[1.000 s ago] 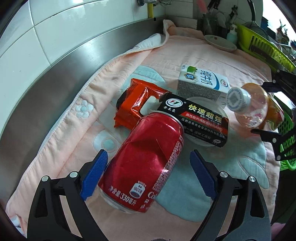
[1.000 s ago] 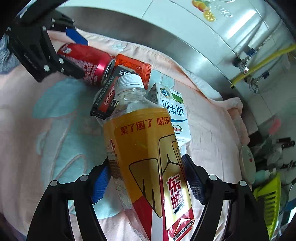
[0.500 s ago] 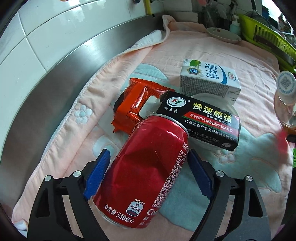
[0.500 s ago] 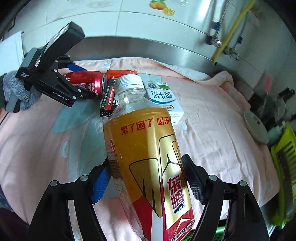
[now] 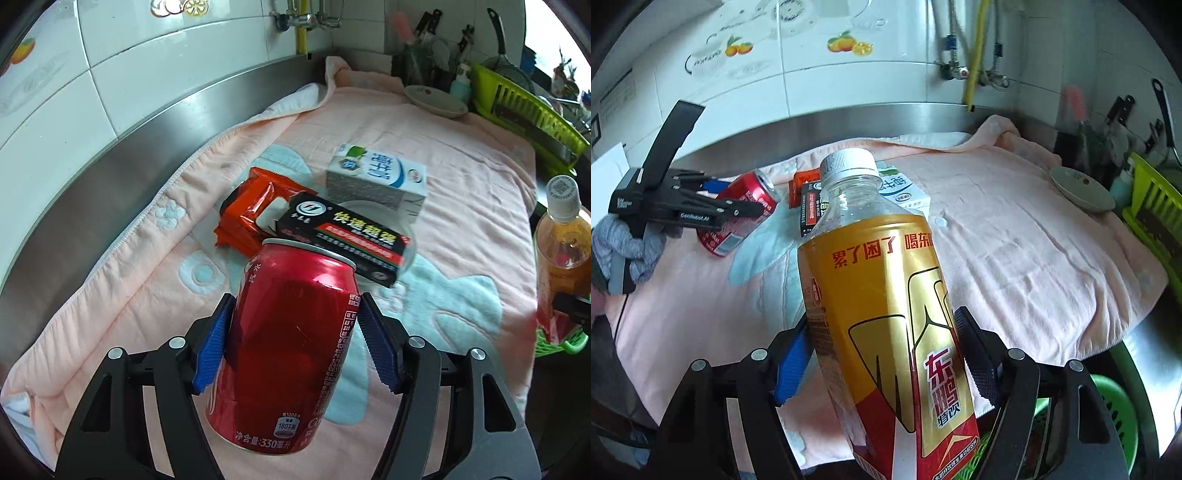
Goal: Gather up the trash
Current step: 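Carry the red can and bottle over the green basket and release both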
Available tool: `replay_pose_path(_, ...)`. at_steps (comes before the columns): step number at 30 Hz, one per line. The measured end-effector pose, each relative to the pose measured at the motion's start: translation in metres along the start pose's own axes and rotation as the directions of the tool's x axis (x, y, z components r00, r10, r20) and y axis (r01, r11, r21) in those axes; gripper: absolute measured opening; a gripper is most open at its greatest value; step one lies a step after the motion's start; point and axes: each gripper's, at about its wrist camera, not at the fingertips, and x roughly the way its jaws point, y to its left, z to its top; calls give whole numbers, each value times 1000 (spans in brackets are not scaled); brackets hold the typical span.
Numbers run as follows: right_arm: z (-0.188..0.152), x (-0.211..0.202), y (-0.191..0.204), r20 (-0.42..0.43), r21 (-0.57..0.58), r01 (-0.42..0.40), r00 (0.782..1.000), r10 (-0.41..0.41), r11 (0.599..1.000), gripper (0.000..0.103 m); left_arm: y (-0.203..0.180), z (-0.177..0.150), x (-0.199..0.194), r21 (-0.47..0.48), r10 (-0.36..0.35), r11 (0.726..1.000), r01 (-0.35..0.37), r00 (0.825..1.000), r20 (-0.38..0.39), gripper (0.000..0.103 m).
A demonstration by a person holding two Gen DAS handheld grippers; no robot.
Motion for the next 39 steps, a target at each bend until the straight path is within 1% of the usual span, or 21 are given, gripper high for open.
replay_pose_path(3,-7,-11,-5,27,42,1,1000,-2,999,71,-6,-2,-12,-19,-22,1000,22,1000,23,66)
replay_pose_path(6,-13,-22,-16,49,81,12,999,-16,997,71,-16,-3,-28,-37,-75,996,77,996,49,66)
replay_pose_path(9,-25,-35,-28,64,127,41,997,-50,991,71,-32,-2,-41,-22,-112,993,114,991,70,66)
replay_pose_path(10,-29,-39,-32,68,139,49,996,-59,989,71,-40,-2,-46,-16,-137,990,138,988,74,66)
replay_pose_path(12,-40,-49,-40,71,165,81,993,-94,983,71,-53,0,-52,-6,-165,986,166,983,81,66)
replay_pose_path(16,-62,-68,-66,58,210,164,982,-180,964,71,-89,4,-60,17,-250,968,249,963,97,66)
replay_pose_path(18,-74,-78,-79,48,230,218,971,-235,948,71,-108,5,-62,29,-288,958,286,952,103,66)
replay_pose_path(21,-92,-89,-100,26,267,273,957,-290,924,71,-137,6,-65,58,-326,945,322,940,102,66)
replay_pose_path(22,-98,-92,-107,16,279,296,950,-313,914,71,-150,7,-66,69,-347,937,341,933,99,66)
replay_pose_path(27,-126,-99,-134,-36,331,377,921,-387,865,72,-195,9,-68,101,-416,908,408,905,91,66)
replay_pose_path(28,-130,-99,-137,-46,339,381,920,-389,860,72,-206,9,-67,112,-430,900,421,899,84,66)
replay_pose_path(31,-145,-101,-147,-64,359,409,908,-415,839,72,-233,9,-67,140,-452,887,440,890,66,66)
replay_pose_path(32,-150,-102,-149,-64,369,408,908,-415,835,72,-243,9,-66,149,-460,882,447,886,60,66)
replay_pose_path(34,-155,-107,-154,-59,387,411,905,-422,826,73,-257,10,-66,157,-474,873,461,879,52,66)
replay_pose_path(36,-160,-114,-158,-48,407,414,900,-433,815,78,-269,10,-64,161,-483,867,471,874,45,66)
replay_pose_path(39,-164,-124,-161,-31,426,405,900,-434,809,78,-285,10,-60,163,-499,857,489,866,30,66)
